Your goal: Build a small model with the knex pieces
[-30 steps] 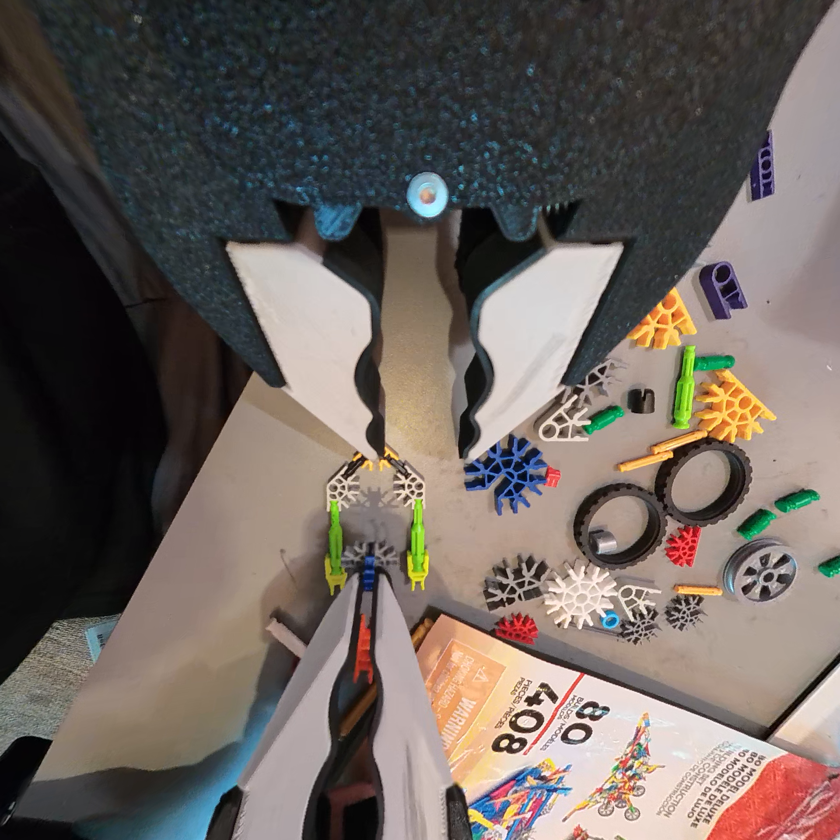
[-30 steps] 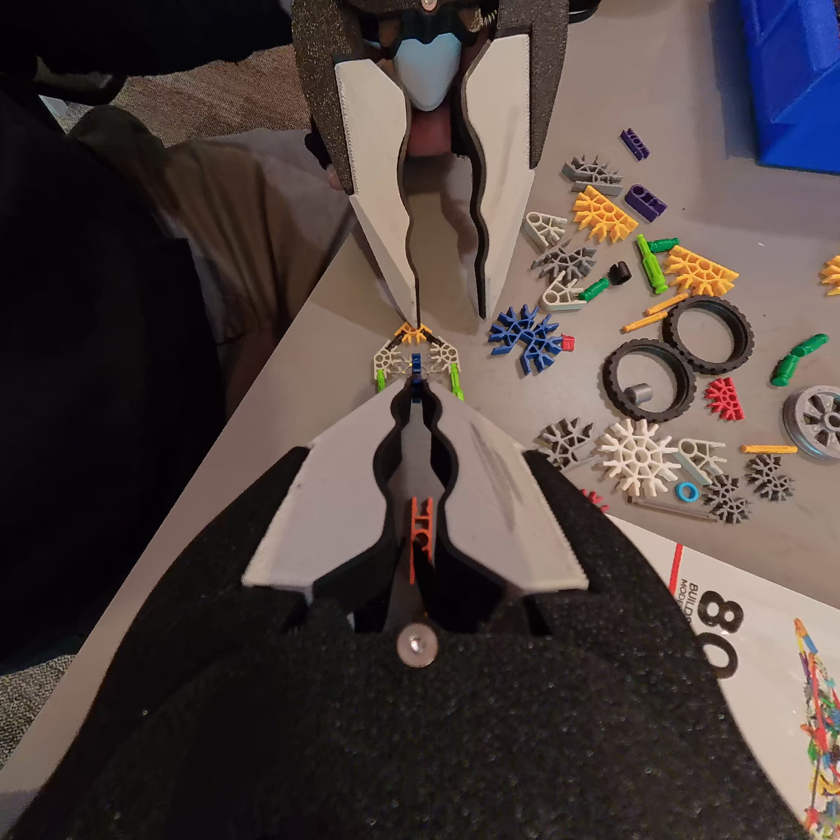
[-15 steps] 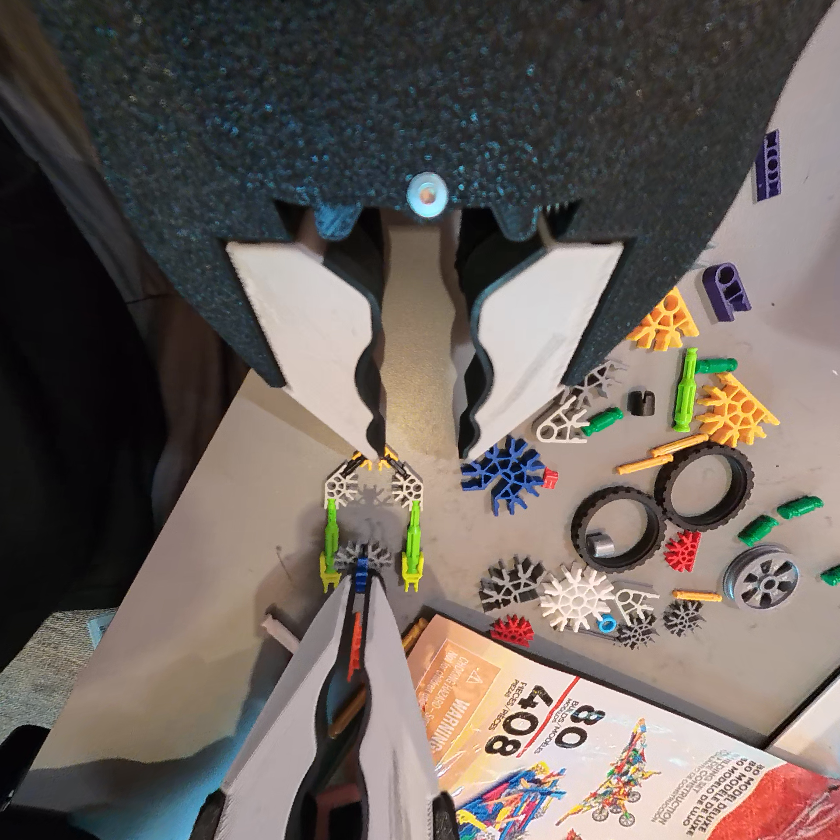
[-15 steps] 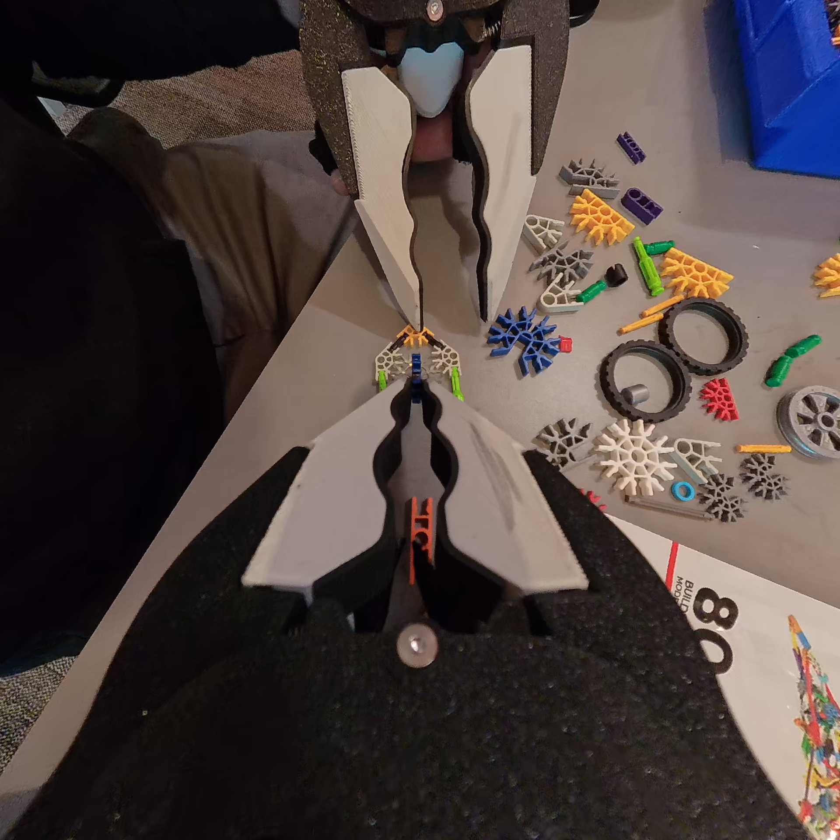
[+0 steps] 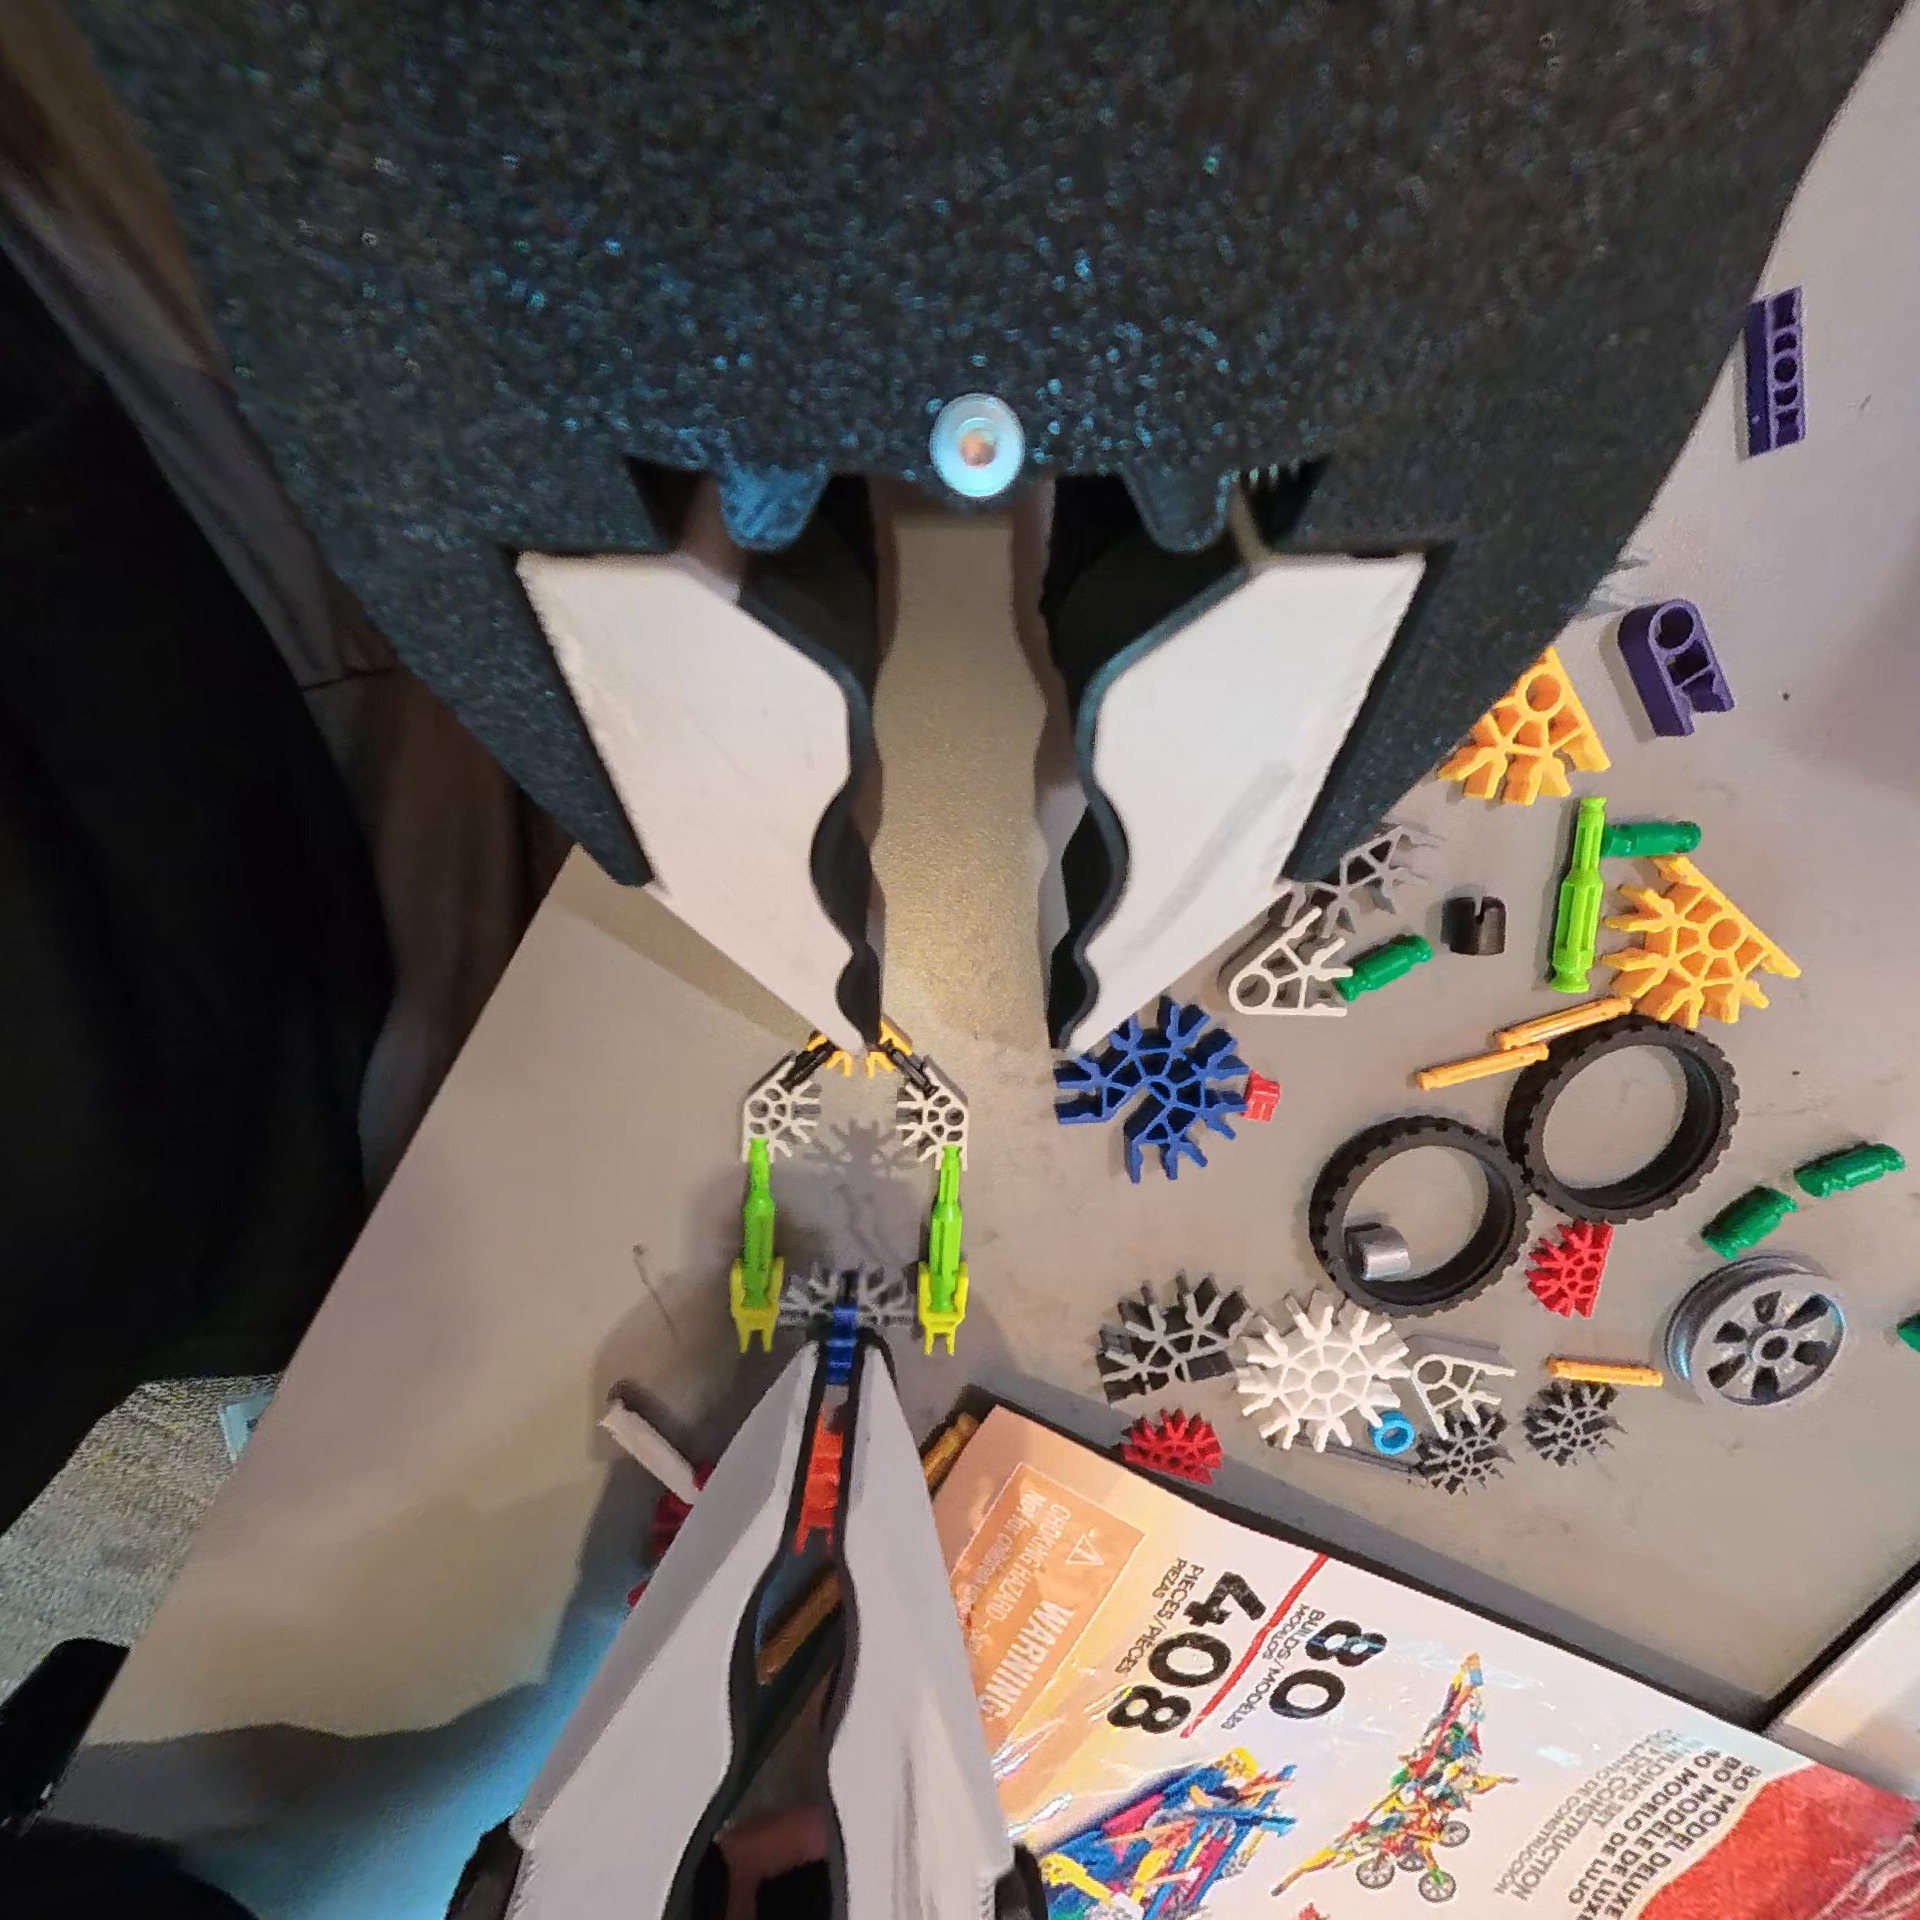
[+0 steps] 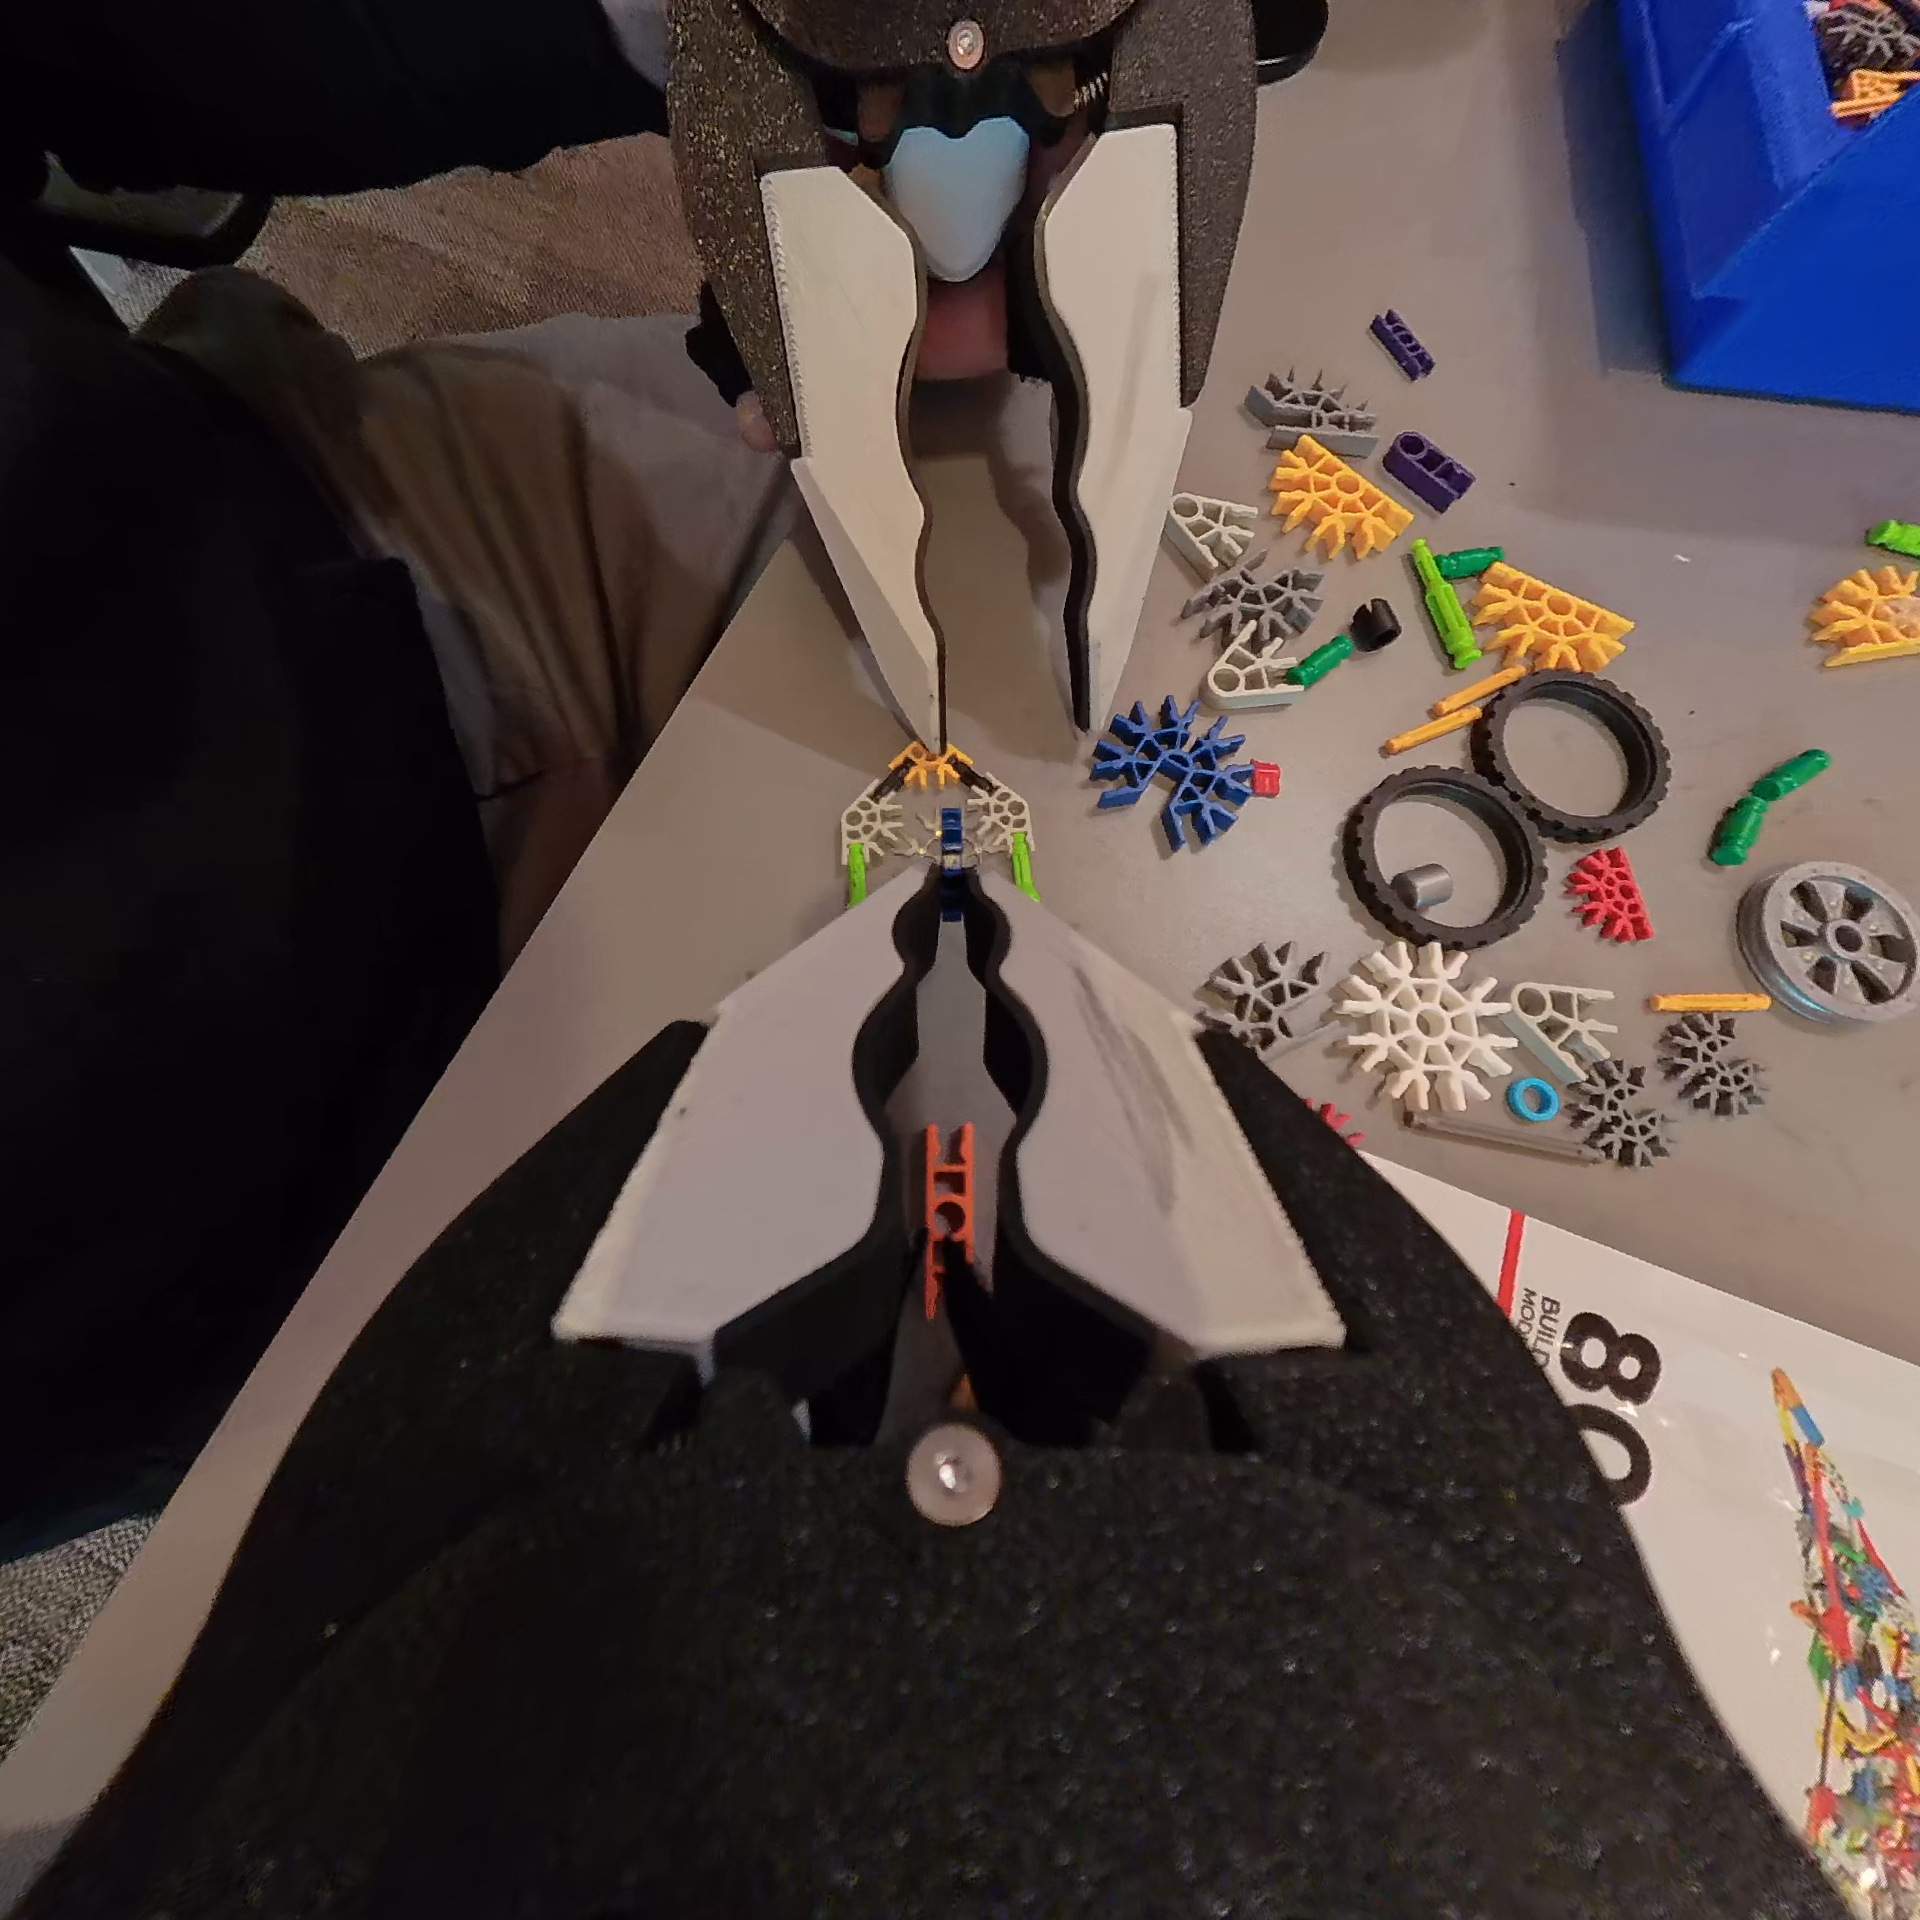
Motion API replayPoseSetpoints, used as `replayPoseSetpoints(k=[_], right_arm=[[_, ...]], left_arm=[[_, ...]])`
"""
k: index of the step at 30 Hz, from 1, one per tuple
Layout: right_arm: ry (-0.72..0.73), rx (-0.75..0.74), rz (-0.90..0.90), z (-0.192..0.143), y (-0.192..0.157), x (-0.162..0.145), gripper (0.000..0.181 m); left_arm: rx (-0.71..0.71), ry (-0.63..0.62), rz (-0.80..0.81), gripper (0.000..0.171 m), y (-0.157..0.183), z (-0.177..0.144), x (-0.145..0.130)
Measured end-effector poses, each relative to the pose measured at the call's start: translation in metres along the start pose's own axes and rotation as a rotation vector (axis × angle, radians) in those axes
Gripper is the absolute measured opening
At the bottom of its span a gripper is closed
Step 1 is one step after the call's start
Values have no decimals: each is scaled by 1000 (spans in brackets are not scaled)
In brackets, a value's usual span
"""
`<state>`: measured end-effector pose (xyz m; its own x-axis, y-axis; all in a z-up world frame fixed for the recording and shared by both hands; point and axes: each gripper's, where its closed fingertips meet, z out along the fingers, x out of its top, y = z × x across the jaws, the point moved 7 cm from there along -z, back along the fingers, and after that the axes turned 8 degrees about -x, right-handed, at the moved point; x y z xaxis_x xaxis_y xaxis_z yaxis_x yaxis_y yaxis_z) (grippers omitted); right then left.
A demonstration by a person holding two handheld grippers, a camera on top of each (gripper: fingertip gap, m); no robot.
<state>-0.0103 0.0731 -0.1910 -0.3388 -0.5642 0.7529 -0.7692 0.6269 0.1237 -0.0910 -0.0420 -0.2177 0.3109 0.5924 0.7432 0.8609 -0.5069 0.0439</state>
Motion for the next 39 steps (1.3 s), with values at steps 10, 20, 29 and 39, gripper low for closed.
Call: replayPoseSetpoints(k=[10,20,29,39], right_arm=[[29,2,12,-3,0,3,2],[17,0,40,2,5,-4,2],[63,11,64,0,6,0,2],[74,13,74,-2,7,0,2]], left_arm=[[-95,0,-46,32,-2,1,0],[-156,24,-108,35,-6,0,1],[-210,62,-151,36,-9,-3,2],[-215,61,-178,36,-11,-2,2]])
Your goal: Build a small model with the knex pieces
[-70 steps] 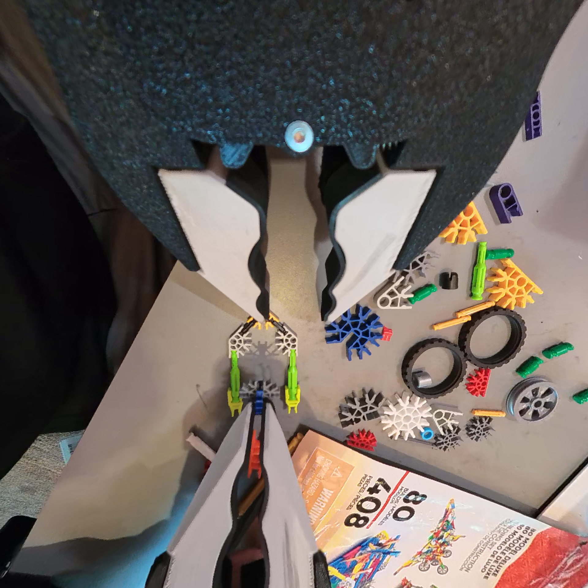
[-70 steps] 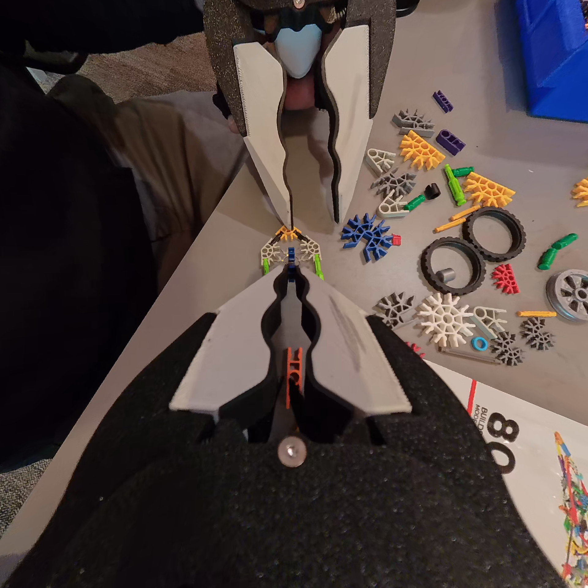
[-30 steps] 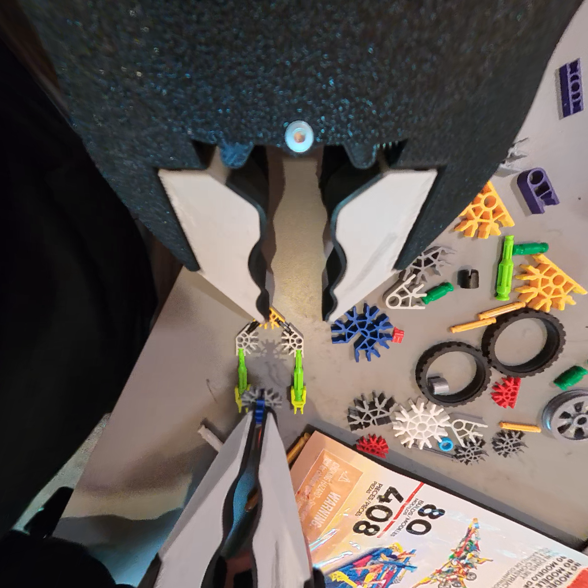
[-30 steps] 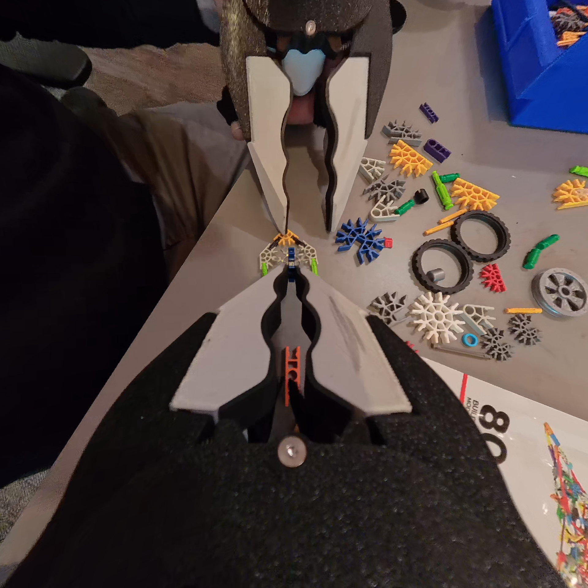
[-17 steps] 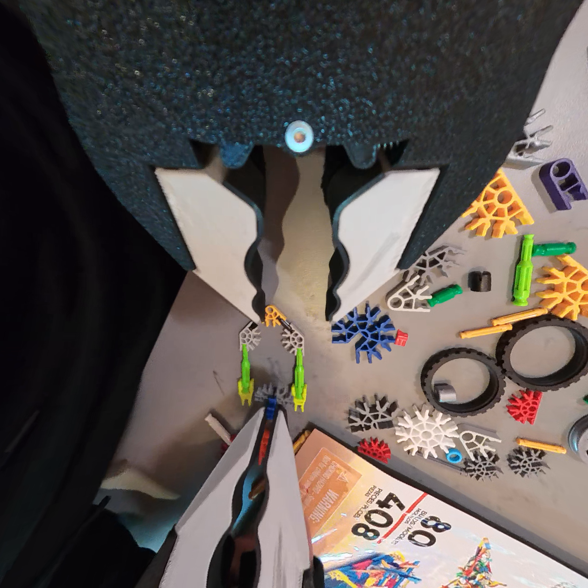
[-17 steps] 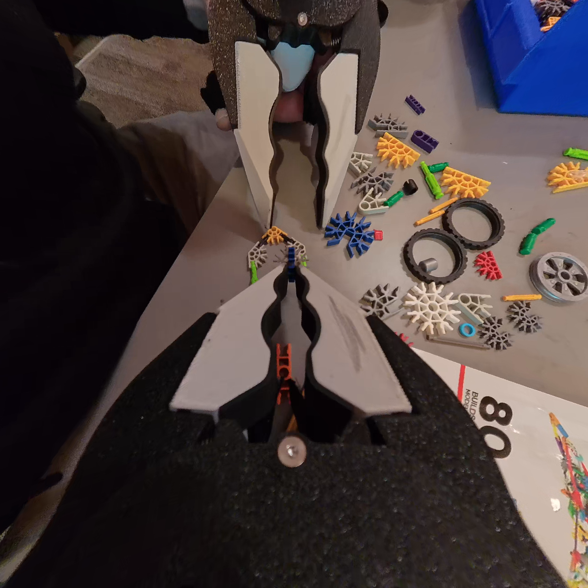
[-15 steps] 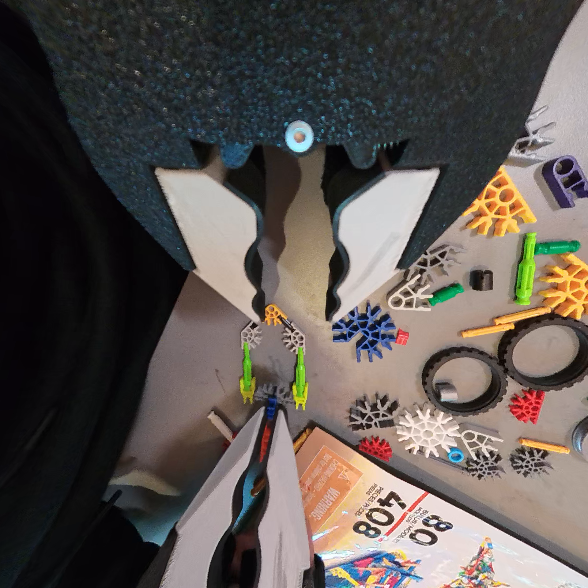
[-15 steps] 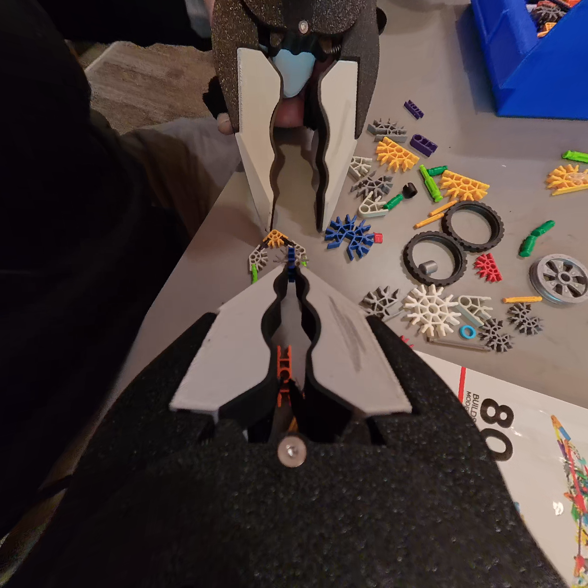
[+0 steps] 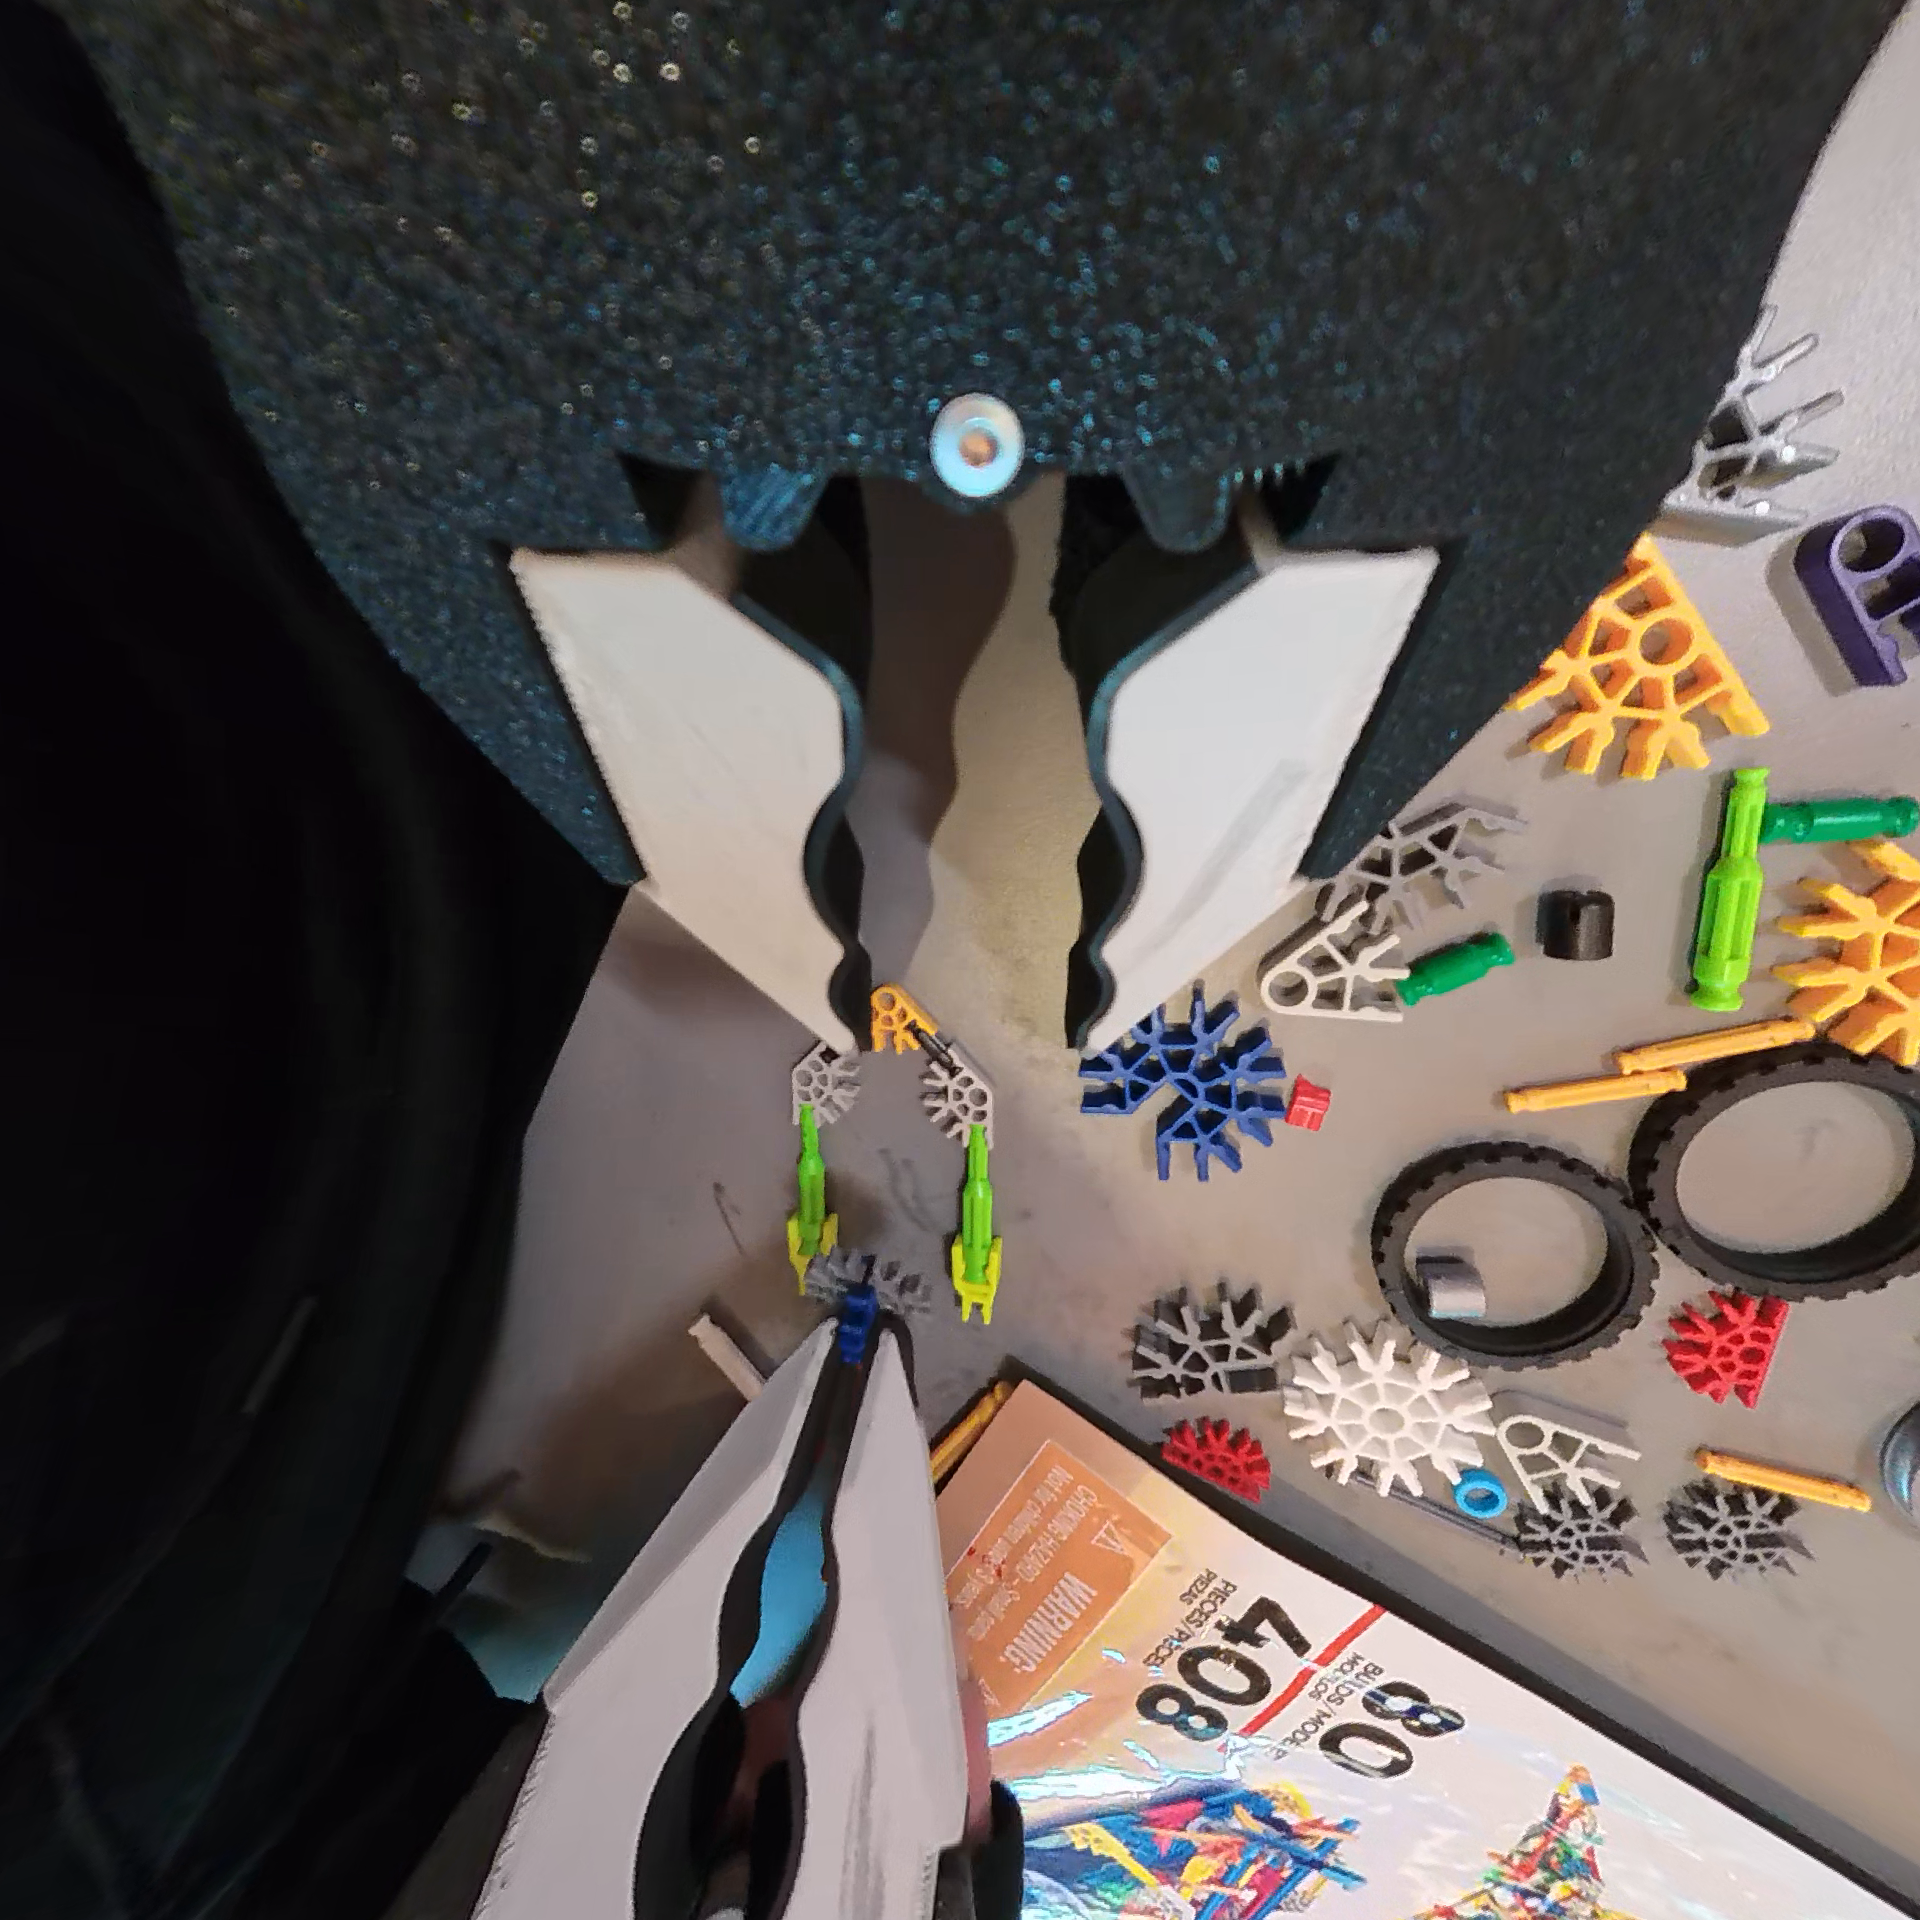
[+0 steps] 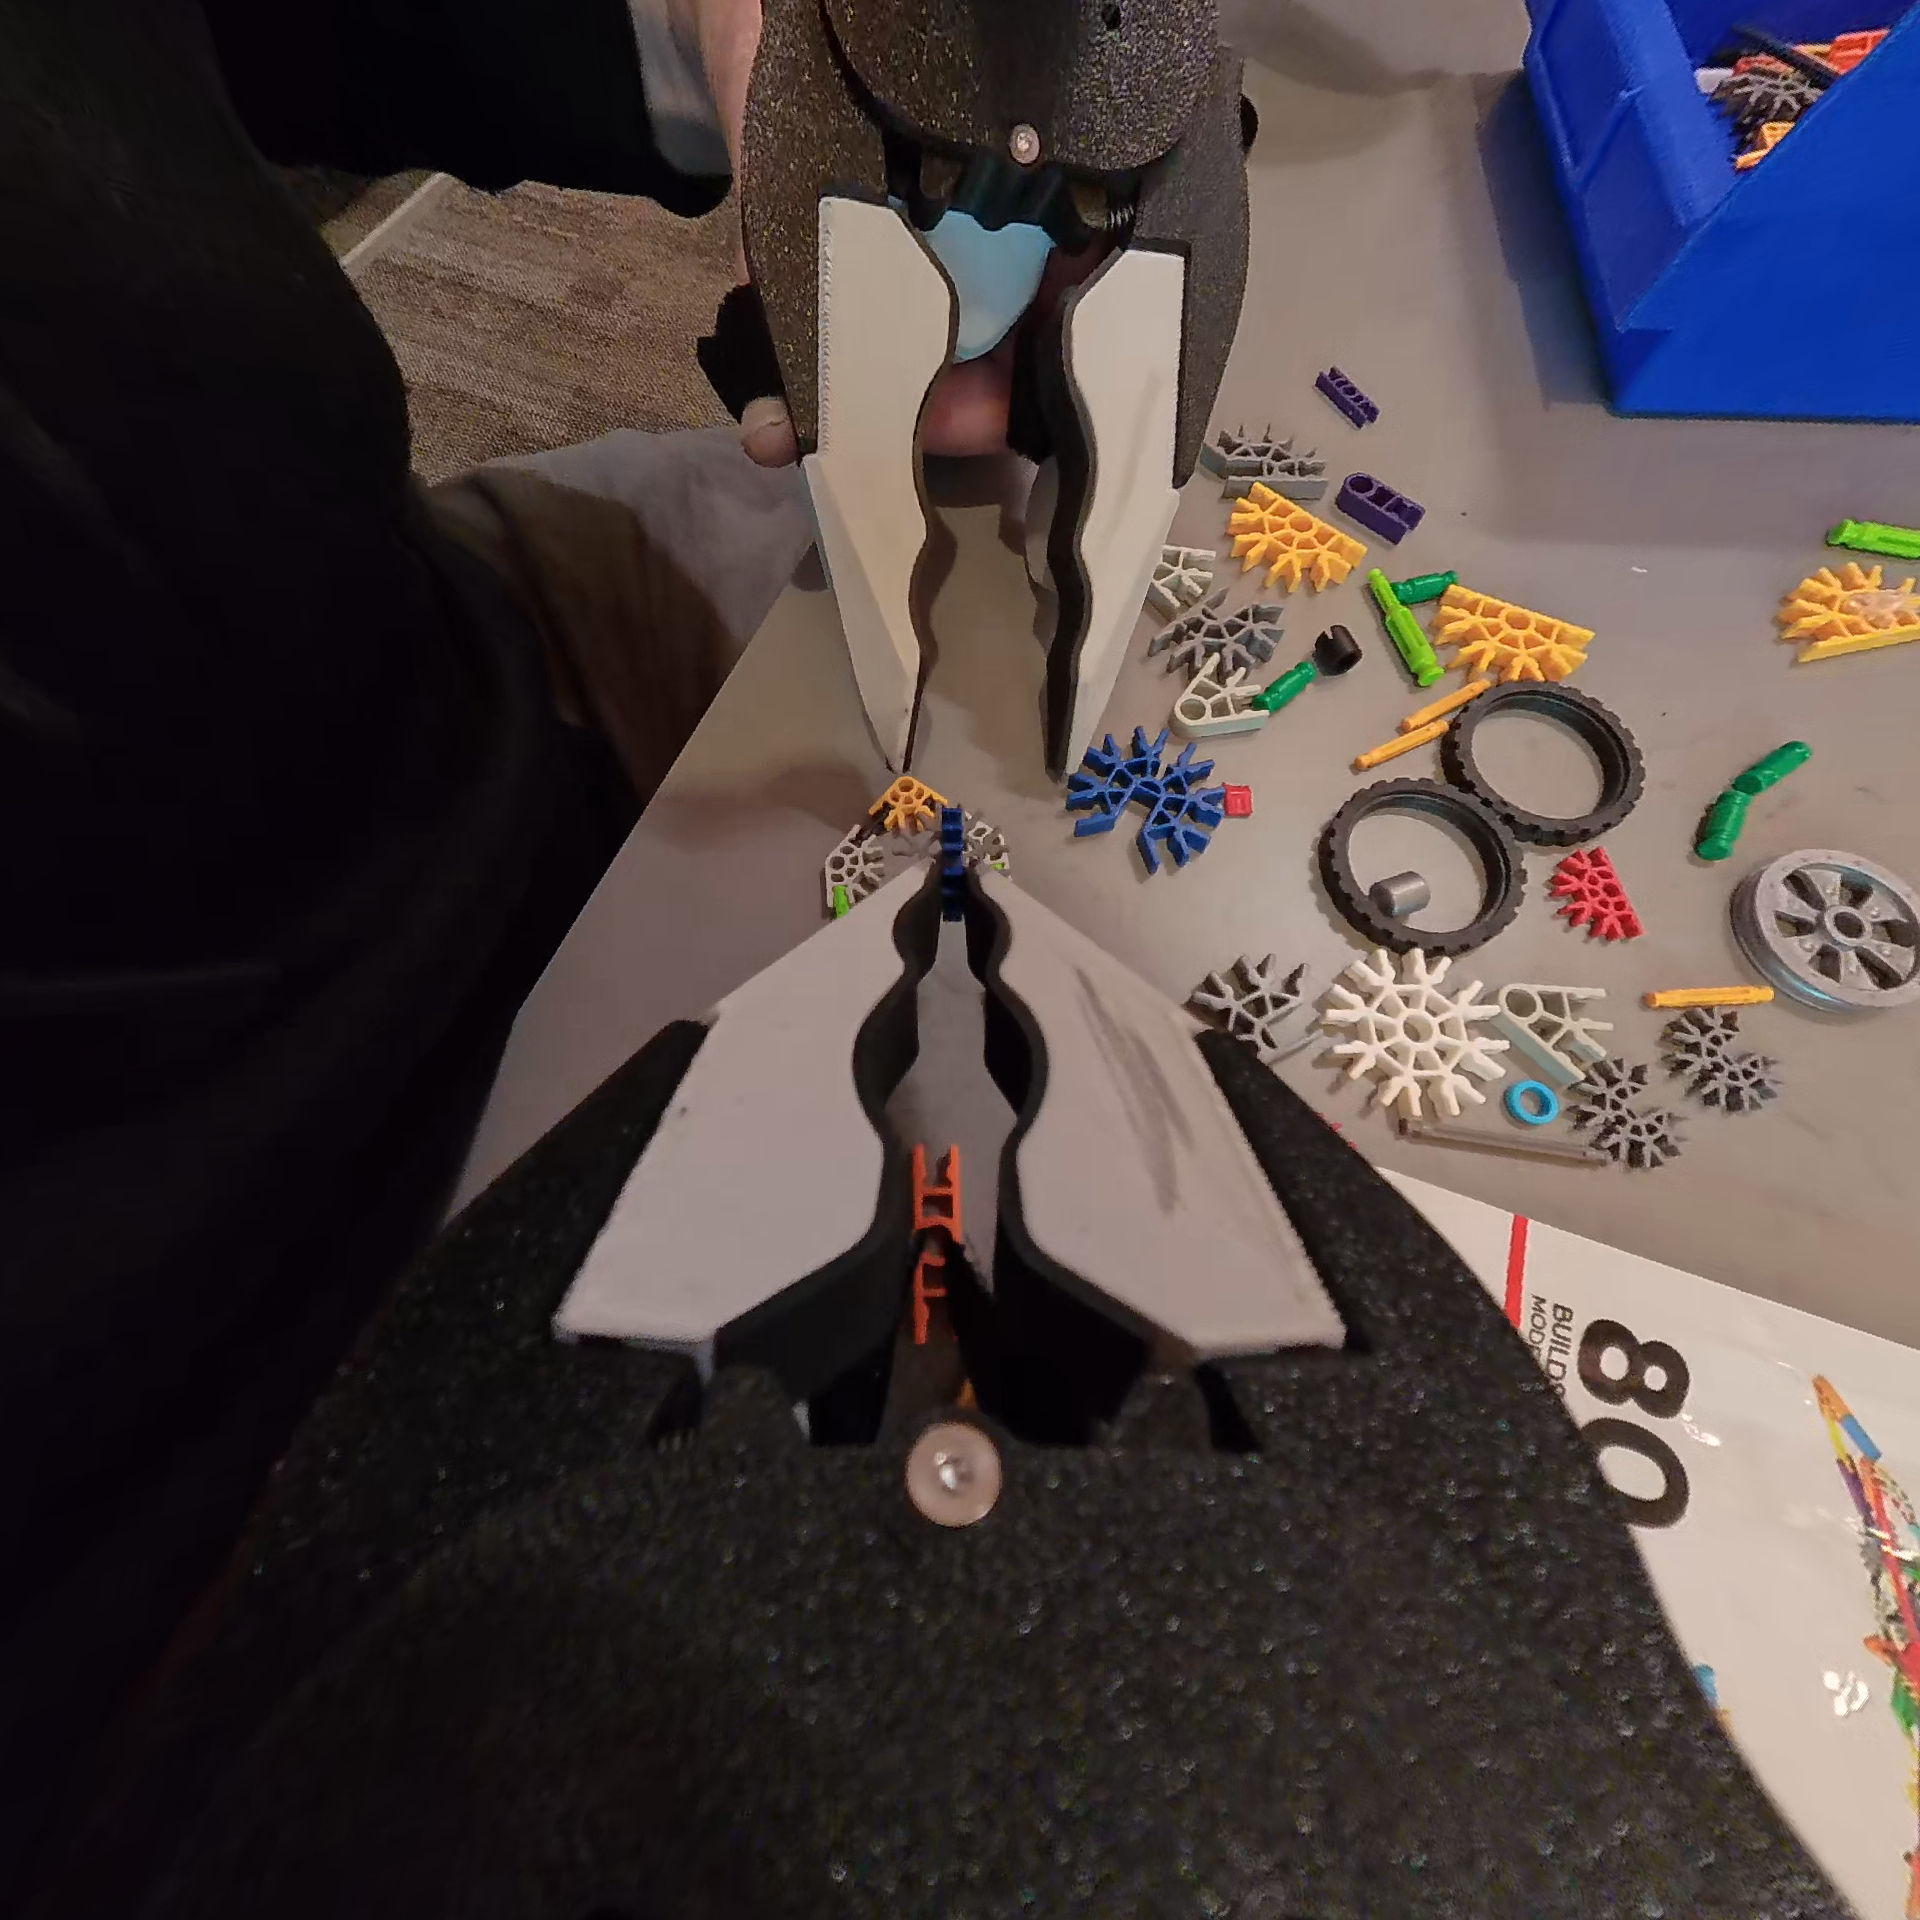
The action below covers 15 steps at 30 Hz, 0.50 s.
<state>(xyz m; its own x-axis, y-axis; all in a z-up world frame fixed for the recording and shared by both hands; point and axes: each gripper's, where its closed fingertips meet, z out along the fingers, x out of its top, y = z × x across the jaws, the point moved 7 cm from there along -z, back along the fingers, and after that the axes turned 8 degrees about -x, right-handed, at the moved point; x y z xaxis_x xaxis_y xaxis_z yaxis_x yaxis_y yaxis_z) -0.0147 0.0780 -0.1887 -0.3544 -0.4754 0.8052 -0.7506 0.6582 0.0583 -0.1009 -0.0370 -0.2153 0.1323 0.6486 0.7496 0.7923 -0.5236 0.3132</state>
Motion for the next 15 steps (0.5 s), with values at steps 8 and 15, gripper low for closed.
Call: replayPoseSetpoints(k=[8,15], right_arm=[[7,0,-3,-1,-1,3,2],[3,2,-1,0,-1,2,2]], left_arm=[[0,16,0,36,0,-1,0],[26,0,14,36,1,0,-1]])
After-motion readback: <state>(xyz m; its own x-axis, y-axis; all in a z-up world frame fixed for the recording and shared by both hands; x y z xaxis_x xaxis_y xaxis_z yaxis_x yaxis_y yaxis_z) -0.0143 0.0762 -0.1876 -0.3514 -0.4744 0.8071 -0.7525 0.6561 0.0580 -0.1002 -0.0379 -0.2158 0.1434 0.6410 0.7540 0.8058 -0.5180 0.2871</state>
